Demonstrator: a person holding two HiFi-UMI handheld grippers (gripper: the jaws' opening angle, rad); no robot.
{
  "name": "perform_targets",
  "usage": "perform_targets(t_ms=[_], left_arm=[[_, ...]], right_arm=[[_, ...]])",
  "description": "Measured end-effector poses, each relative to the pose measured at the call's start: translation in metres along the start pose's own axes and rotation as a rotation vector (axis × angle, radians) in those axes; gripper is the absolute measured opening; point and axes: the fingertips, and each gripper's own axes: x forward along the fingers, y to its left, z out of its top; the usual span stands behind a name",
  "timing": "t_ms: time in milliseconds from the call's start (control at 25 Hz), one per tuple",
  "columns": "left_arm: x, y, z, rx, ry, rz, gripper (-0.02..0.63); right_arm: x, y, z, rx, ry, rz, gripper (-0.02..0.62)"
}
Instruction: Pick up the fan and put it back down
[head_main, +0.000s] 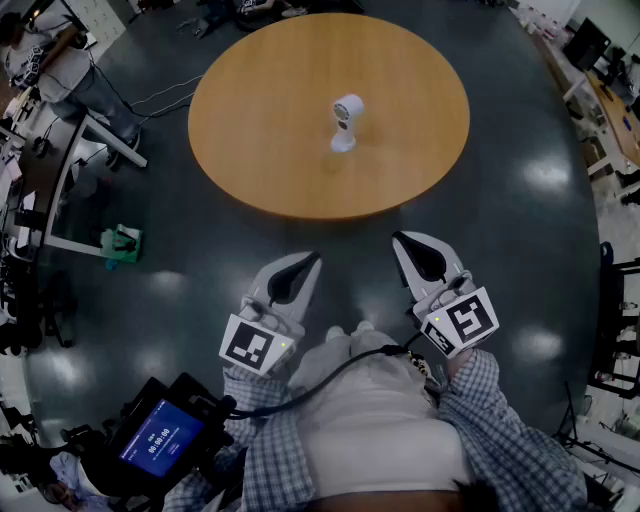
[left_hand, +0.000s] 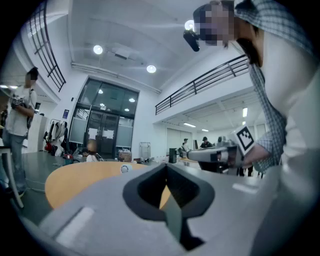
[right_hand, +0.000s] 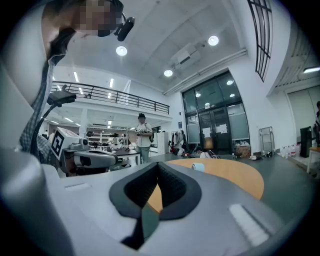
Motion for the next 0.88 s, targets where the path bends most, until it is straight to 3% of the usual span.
perform_targets(t_ms=[880], left_arm=[[0.001, -0.0015, -0.0005, -0.004, 0.003, -0.01, 0.0]], right_arm=[[0.0012, -0.004, -0.0038, 0.03, 0.014, -0.016, 0.002]])
